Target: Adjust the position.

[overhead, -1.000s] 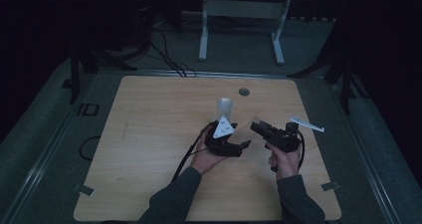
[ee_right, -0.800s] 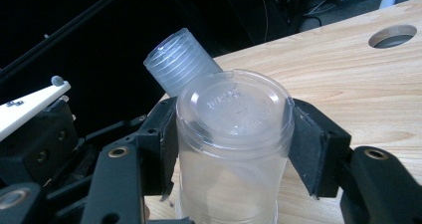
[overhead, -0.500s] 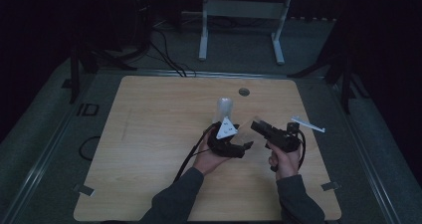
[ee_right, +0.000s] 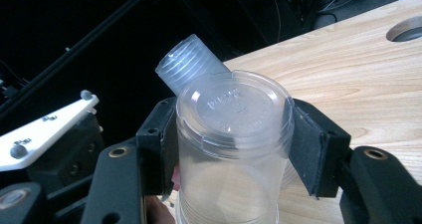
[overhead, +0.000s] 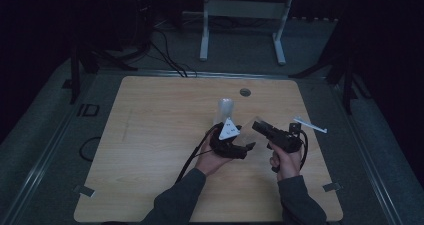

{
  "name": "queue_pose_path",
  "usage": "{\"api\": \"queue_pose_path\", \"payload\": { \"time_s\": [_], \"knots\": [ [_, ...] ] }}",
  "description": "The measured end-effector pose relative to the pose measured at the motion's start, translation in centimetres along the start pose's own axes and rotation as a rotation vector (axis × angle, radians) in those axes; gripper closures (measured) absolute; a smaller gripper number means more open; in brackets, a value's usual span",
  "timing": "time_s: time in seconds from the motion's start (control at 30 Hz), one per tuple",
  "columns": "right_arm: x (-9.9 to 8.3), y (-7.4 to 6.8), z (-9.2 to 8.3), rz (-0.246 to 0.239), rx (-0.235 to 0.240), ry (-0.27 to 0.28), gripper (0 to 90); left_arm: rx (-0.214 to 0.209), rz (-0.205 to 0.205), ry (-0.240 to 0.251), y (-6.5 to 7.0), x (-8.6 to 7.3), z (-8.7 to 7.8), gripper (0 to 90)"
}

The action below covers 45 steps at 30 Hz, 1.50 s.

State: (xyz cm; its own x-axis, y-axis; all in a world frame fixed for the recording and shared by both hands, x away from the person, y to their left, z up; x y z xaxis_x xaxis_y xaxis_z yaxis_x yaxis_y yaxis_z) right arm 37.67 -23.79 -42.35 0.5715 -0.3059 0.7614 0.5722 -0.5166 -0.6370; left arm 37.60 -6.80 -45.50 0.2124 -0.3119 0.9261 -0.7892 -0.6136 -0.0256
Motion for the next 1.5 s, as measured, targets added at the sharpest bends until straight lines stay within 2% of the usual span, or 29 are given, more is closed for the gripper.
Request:
{"api": "queue_pose_path", "payload": {
  "time_s": [0.3,0.8,1.13,1.5],
  "knots": [
    [-0.04,-0.07,0.06,0.005,0.013,0.002,42.0,0.008,-0.001,-0.006,0.16,-0.05,0.26,23.6],
    [-0.17,0.19,0.04,0.012,0.010,-0.002,40.6,0.016,0.028,-0.023,0.36,-0.13,0.25,27.3],
    [-0.14,0.14,-0.12,-0.019,-0.016,-0.023,32.3,0.011,0.032,-0.025,0.26,-0.16,0.09,28.0],
    [-0.35,-0.20,-0.16,-0.059,-0.007,-0.049,31.6,0.017,0.026,-0.025,-0.32,-0.07,-0.33,28.1]
  ]
}}
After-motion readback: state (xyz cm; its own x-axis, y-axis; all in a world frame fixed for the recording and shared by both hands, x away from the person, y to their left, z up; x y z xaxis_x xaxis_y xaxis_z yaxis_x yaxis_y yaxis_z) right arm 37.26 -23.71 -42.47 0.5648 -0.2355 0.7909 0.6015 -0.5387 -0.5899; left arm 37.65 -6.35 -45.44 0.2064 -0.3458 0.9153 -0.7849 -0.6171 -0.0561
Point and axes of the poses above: each handheld gripper's, and its own axes: z roughly forward along the jaws, x roughly out of its top, y roughly to its right, the point moved 4 cm from there along z, roughly forward along the jaws, and after that the axes turned 6 degrees about x, right-handed, at the moved point
